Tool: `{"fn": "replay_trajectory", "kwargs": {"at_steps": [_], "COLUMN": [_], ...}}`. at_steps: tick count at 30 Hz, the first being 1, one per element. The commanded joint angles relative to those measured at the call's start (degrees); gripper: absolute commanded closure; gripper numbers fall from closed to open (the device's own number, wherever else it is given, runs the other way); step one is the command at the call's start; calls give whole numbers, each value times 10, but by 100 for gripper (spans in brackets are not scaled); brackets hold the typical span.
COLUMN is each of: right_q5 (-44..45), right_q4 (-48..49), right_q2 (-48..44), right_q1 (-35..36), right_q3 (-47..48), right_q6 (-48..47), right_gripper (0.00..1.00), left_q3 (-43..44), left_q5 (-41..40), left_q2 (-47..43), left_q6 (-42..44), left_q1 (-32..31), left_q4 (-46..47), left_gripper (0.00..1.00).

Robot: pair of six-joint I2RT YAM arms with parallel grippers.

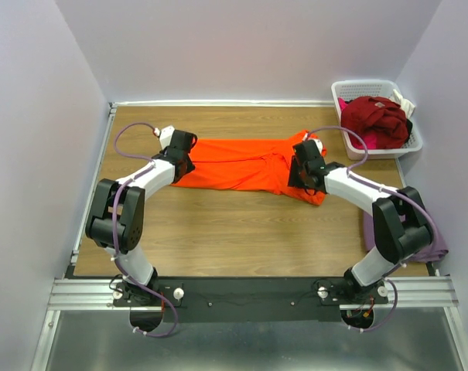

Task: Fold and stack the t-shirts
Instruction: Fold the other side of the tshirt into a rectangle

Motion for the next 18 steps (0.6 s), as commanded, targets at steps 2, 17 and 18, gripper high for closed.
{"fn": "replay_trajectory", "kwargs": {"at_steps": [2,17,18], "right_q5": [10,35,36], "right_q4": [-9,-21,-25], "right_q2": [-26,-38,-47], "right_q1": [5,-14,-15], "right_q3": [-64,-144,-148], "right_q6": [32,43,42], "right_gripper": [48,49,49], "left_q3": [-28,-50,-55], "left_q5": [-21,-14,-11], "left_q2": [34,46,42], "left_q6": [-31,-63,-64], "left_q1": [4,50,50], "left_q4": [-29,-83,-85], "left_gripper": [56,59,59]}}
